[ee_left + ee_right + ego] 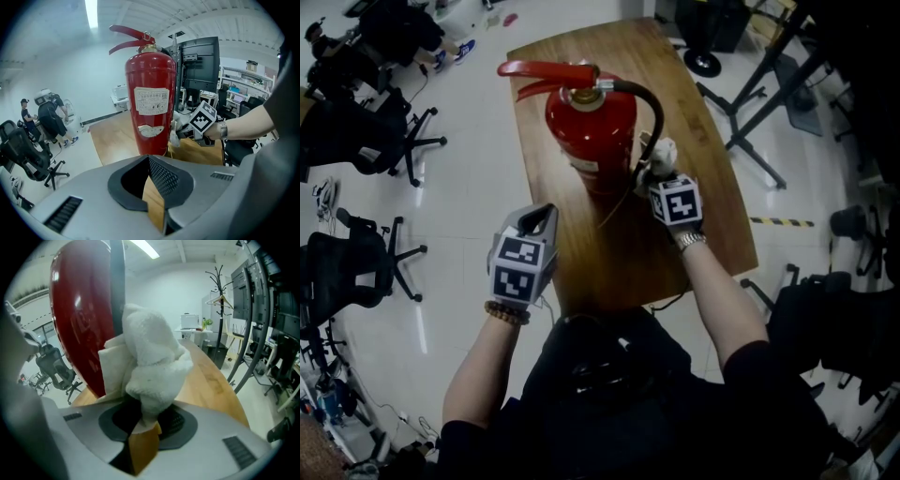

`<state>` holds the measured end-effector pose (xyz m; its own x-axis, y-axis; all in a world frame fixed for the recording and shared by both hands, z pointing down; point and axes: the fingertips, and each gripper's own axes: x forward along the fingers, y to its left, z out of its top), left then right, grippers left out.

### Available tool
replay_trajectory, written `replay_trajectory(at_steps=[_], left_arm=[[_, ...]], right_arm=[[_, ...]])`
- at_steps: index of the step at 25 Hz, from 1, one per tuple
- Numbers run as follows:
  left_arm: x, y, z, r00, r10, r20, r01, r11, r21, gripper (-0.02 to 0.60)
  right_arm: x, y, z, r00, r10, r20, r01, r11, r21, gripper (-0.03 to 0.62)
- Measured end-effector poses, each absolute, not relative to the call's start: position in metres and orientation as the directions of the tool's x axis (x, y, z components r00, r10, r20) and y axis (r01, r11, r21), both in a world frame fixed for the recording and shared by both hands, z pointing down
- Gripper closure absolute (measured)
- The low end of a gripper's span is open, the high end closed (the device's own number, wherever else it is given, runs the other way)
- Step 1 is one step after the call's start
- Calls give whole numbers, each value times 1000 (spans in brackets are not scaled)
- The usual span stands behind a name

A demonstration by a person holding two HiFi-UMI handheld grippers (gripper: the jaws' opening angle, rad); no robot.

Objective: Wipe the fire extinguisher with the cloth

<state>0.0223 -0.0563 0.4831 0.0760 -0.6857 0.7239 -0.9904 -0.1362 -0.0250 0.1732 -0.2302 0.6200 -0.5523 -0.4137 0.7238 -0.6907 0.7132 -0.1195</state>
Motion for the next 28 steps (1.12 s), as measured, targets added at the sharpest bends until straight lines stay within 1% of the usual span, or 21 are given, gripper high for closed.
replay_trajectory(at_steps=[6,10,15,18,20,23,28], left_arm=[[25,-55,485,64,-681,729,-992,-126,-30,581],[25,-56,486,55,-680,732,-992,-119,-36,581],[28,-55,486,48,-679,733,-993,-115,-41,581],[28,-55,485,45,-679,732,-993,-114,-44,581],[25,-54,484,42,-681,731,-993,-111,-45,581],[23,-54,480,46,-689,723,-992,-114,-46,581],[22,-54,476,80,-704,705,-987,-153,-41,581]], right_arm=[[179,-218,657,-504,-354,788,-677,728,-106,482],[182,-217,669,-489,-339,804,-672,734,-99,482],[186,-209,687,-469,-277,839,-656,745,-121,482],[190,-207,689,-472,-269,839,-662,737,-136,482],[195,-207,685,-473,-281,835,-672,728,-135,482],[206,-212,673,-466,-336,818,-698,708,-108,480],[222,-217,635,-495,-420,761,-747,652,-127,480]])
